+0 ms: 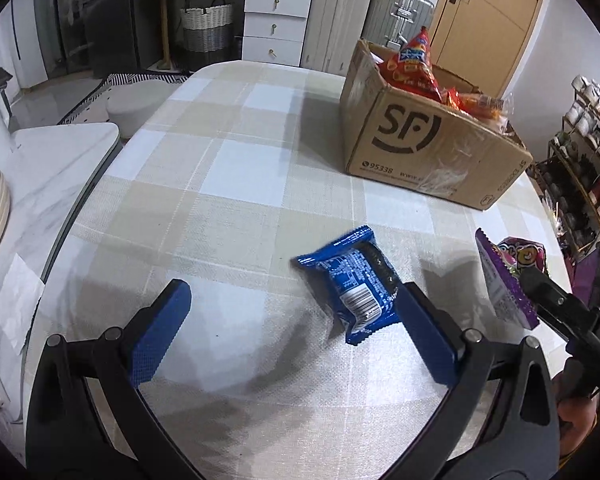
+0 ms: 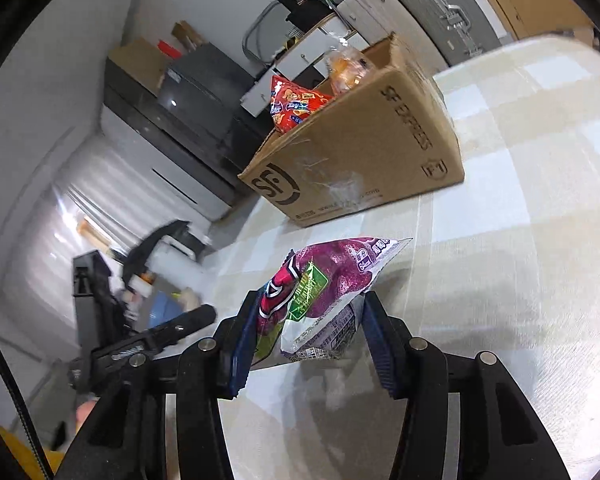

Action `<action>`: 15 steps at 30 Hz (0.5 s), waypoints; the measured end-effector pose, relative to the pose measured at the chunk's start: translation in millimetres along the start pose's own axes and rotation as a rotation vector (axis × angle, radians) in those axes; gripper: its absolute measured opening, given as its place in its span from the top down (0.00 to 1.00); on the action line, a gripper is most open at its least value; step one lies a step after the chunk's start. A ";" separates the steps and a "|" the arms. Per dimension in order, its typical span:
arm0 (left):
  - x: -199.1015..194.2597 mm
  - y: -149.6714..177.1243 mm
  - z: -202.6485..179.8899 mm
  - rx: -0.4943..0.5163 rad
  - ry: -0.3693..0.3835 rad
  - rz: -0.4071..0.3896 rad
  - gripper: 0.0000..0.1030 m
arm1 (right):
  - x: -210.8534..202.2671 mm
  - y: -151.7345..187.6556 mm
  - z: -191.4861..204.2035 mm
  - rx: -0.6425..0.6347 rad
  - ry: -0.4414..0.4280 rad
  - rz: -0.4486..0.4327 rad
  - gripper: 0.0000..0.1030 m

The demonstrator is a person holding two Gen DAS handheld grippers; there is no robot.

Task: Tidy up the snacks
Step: 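Grasp the blue biscuit pack with the left gripper while the right gripper grasps the purple snack bag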

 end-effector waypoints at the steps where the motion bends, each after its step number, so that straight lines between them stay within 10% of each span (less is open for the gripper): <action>1: 0.5 -0.1 -2.9 0.012 -0.009 0.002 0.01 | -1.8 0.7 -4.2 0.015 -0.011 -0.011 0.51; 15: 25.2 3.4 -24.3 0.055 -0.042 0.088 0.01 | -15.6 -3.1 -5.1 0.048 -0.081 -0.051 0.51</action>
Point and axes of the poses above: each gripper's, at about its wrist camera, not at the fingertips, and x roughly the way its jaws point, z to its left, y to its underside, the point moved 10 cm from there along x, roughly the way its jaws point, and after that the axes turned 3 degrees about x, right-handed, at the moved point
